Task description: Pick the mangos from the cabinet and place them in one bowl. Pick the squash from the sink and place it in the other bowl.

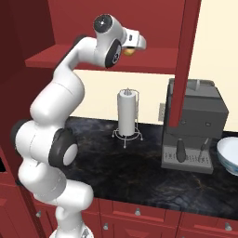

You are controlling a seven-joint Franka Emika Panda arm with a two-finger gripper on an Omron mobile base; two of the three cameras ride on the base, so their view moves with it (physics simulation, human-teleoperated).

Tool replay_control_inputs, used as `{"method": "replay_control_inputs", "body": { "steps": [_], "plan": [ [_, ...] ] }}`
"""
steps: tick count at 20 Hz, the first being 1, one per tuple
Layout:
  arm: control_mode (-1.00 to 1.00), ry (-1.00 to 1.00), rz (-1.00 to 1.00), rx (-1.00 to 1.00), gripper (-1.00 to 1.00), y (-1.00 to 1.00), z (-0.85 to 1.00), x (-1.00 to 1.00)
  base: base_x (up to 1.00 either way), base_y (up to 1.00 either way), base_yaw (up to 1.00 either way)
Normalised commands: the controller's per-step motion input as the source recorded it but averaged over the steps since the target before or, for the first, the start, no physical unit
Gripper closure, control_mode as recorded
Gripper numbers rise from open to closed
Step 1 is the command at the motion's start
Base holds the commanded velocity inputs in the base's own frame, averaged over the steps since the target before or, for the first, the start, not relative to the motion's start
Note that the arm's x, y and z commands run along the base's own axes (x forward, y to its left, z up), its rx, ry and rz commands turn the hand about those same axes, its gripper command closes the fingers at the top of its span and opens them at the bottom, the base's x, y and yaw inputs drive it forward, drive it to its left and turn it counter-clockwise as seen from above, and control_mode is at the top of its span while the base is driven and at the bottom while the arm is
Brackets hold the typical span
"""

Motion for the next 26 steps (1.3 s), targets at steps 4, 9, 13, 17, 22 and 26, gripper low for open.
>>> {"method": "replay_control_inputs", "body": {
  "steps": [4,9,13,17,22,26],
  "plan": [
    [-1.00,0.00,0.00,0.00,-1.00,0.33,-0.13,0.26,0.00,0.00,0.00],
    [-1.00,0.01,-0.01,0.00,-1.00,-0.04,-0.06,0.66,0.00,0.00,0.00],
    [-1.00,0.05,-0.06,0.02,-1.00,-0.35,0.00,0.62,0.00,0.00,0.00],
    [-1.00,0.06,-0.05,0.01,1.00,-0.21,-0.04,0.58,0.00,0.00,0.00],
    [-1.00,0.02,0.00,0.00,1.00,0.00,-0.06,0.34,0.00,0.00,0.00],
    [-1.00,0.00,-0.02,0.05,1.00,0.00,0.20,-0.09,0.00,0.00,0.00]
  ]
}}
